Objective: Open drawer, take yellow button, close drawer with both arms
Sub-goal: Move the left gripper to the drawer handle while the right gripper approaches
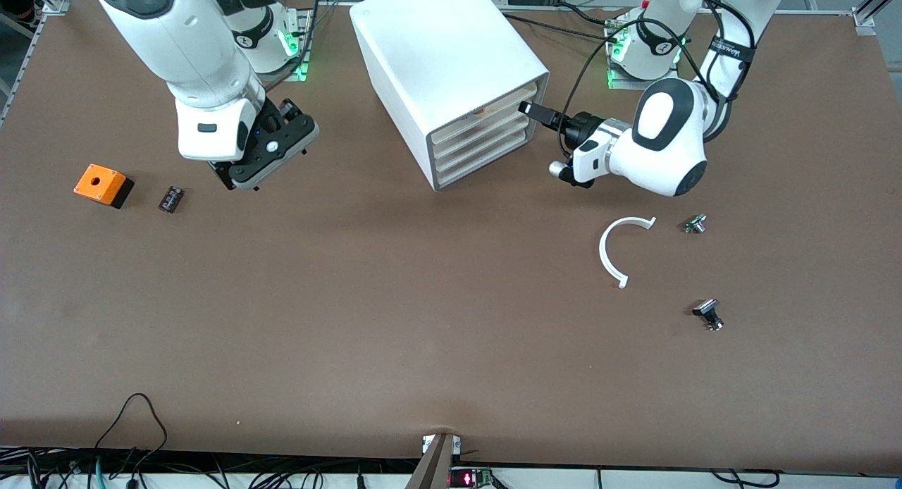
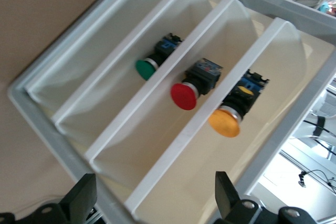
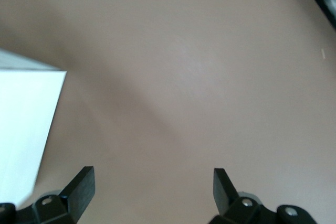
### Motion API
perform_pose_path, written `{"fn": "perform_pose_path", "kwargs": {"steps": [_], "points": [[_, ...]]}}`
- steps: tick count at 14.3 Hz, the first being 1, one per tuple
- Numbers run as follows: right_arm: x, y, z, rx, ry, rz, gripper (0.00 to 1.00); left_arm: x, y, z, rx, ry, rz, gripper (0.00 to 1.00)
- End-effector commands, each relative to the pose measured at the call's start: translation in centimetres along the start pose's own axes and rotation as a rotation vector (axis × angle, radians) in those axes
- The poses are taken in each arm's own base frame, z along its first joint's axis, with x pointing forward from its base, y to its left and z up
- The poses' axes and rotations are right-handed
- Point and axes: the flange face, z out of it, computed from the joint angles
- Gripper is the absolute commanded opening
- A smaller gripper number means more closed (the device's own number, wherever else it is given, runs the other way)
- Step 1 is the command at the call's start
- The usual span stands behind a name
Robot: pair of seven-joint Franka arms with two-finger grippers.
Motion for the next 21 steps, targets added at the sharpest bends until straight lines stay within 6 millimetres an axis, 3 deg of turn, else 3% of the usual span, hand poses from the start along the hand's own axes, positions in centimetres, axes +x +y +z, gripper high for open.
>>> {"fn": "perform_pose_path", "kwargs": {"steps": [1, 4, 9, 10, 11, 12, 17, 18, 21], "points": [[0.2, 0.3, -1.1, 0.051, 0.059, -0.228, 1.0, 0.2, 0.3, 1.4, -0.024, 0.01, 0.022, 0.96], [0.6, -0.4, -1.2, 0.048, 0.065, -0.368, 1.0, 0.6, 0.7, 3.2, 0.006, 0.04, 0.031, 0.95], [1.9, -1.9, -1.7, -0.008, 0.067, -0.425, 1.0, 0.7, 0.7, 5.3, 0.006, 0.038, 0.017, 0.88], [2.3, -2.0, -0.8, 0.004, 0.06, -0.426, 1.0, 0.7, 0.8, 5.4, 0.007, 0.034, 0.014, 0.85], [2.8, -1.9, 0.5, 0.025, 0.049, -0.435, 1.0, 0.6, 1.0, 5.7, 0.009, 0.029, 0.017, 0.79], [3.2, -2.2, 1.2, 0.033, 0.044, -0.459, 1.0, 0.5, 1.1, 5.8, 0.01, 0.026, 0.017, 0.65], [4.7, -2.9, 3.3, 0.038, 0.042, -0.479, 1.0, 0.3, 0.8, 6.0, 0.01, 0.017, 0.011, 0.22], [5.1, -3.4, 3.5, 0.038, 0.042, -0.49, 1.0, 0.3, 0.7, 5.9, 0.008, 0.018, 0.01, 0.0], [6.7, -4.9, 5.3, 0.041, 0.046, -0.516, 1.0, 0.5, 0.2, 5.2, 0.009, 0.029, 0.017, 0.0]]}}
